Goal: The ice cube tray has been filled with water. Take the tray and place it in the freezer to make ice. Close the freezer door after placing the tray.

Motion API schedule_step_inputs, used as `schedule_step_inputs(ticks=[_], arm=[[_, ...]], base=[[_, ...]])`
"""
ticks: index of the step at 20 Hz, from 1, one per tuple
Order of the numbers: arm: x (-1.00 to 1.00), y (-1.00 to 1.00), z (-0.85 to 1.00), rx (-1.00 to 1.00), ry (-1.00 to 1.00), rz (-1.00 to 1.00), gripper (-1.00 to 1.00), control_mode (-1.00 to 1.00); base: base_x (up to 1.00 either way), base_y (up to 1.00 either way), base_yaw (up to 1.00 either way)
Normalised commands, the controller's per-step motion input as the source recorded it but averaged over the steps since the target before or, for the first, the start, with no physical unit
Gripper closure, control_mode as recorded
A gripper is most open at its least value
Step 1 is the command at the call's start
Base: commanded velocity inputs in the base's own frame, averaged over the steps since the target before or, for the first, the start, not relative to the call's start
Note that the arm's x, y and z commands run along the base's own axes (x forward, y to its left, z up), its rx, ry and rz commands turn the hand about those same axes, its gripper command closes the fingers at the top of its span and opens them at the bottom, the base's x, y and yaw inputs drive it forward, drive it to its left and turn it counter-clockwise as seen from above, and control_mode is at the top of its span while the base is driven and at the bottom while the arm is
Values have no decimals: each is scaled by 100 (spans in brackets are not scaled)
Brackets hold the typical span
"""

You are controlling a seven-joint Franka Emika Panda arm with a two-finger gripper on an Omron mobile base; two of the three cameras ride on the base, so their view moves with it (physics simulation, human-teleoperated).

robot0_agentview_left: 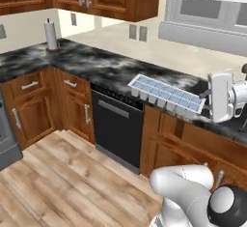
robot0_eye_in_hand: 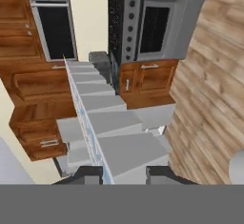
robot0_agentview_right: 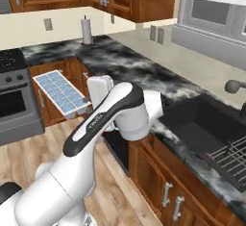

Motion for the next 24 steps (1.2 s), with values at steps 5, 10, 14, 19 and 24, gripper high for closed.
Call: schedule_step_inputs(ticks=[5,10,14,19,24], arm=[[0,0,0,0,0,0,100,100],[0,0,0,0,0,0,100,100],[0,0,0,0,0,0,100,100],[0,0,0,0,0,0,100,100],[0,0,0,0,0,0,100,100]], base=[[29,28,61],[33,29,58],[44,26,55],[45,25,54],[42,21,52]])
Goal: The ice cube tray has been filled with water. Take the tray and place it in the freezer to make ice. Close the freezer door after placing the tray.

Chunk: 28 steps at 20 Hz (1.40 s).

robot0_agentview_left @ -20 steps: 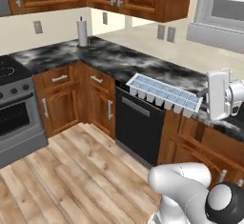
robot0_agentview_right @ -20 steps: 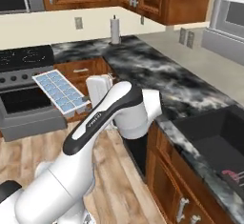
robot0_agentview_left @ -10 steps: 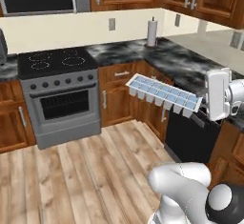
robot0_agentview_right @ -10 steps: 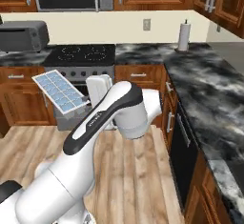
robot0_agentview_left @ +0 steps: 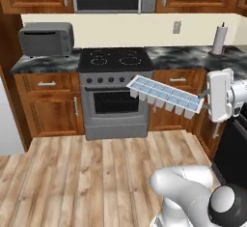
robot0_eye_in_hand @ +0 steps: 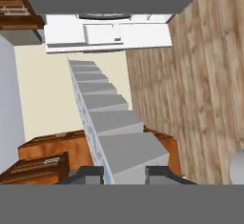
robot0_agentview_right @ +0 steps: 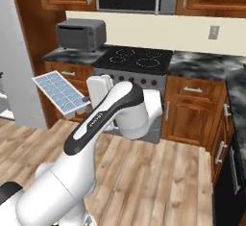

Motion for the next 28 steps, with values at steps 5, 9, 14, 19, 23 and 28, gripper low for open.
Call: schedule_step_inputs(ticks=[5,9,14,19,23,28], arm=[[0,0,0,0,0,0,100,100],[0,0,0,0,0,0,100,100],[0,0,0,0,0,0,100,100],[0,0,0,0,0,0,100,100],[0,0,0,0,0,0,100,100],[0,0,0,0,0,0,100,100]], base=[[52,24,48],[97,22,30],[100,27,16],[91,66,4],[52,97,-8],[40,98,-28]])
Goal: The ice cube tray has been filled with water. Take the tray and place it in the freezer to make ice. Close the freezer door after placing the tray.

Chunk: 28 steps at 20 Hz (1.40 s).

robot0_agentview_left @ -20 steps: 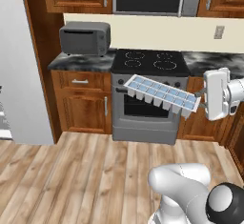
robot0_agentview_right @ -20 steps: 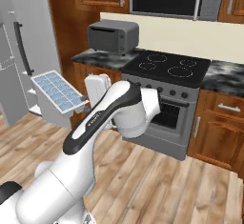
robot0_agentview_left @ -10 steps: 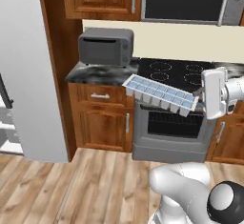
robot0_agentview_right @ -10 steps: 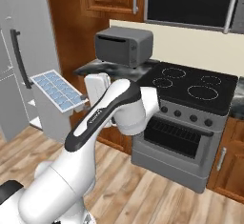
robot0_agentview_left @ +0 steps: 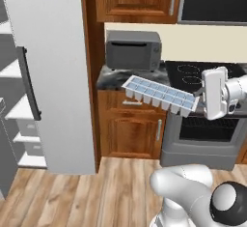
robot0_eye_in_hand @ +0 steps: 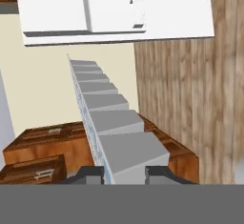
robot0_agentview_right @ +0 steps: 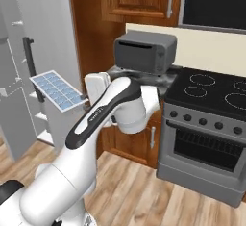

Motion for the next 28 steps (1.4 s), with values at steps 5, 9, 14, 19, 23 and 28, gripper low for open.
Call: schedule_step_inputs(ticks=[5,9,14,19,23,28], arm=[[0,0,0,0,0,0,100,100],[0,0,0,0,0,0,100,100],[0,0,0,0,0,0,100,100],[0,0,0,0,0,0,100,100],[0,0,0,0,0,0,100,100],[0,0,0,0,0,0,100,100]], base=[[38,90,-33],[34,86,-33],[30,91,-32],[31,84,-31],[37,62,-29],[41,35,-25]])
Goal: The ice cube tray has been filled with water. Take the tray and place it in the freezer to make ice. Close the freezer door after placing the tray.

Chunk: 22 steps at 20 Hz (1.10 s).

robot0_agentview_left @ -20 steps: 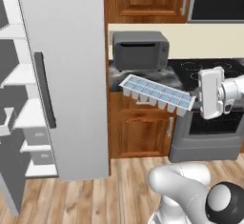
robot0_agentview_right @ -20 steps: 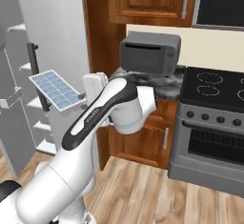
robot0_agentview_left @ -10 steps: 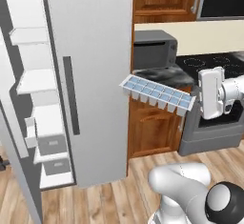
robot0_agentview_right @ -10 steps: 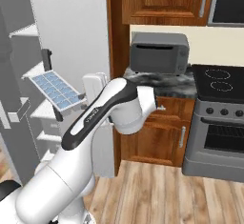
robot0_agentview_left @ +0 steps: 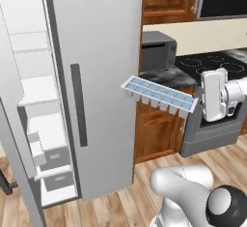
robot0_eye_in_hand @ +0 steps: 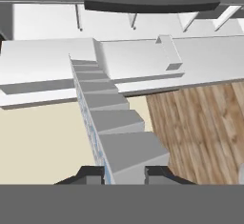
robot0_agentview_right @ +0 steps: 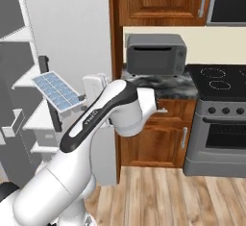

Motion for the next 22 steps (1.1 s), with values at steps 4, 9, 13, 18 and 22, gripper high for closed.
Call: schedule_step_inputs(ticks=[4,9,13,18,22], arm=[[0,0,0,0,0,0,100,100],[0,0,0,0,0,0,100,100],[0,0,0,0,0,0,100,100],[0,0,0,0,0,0,100,100],[0,0,0,0,0,0,100,100]], base=[[33,48,-21],[16,67,-17],[21,76,-12],[44,47,-10],[50,36,-11]])
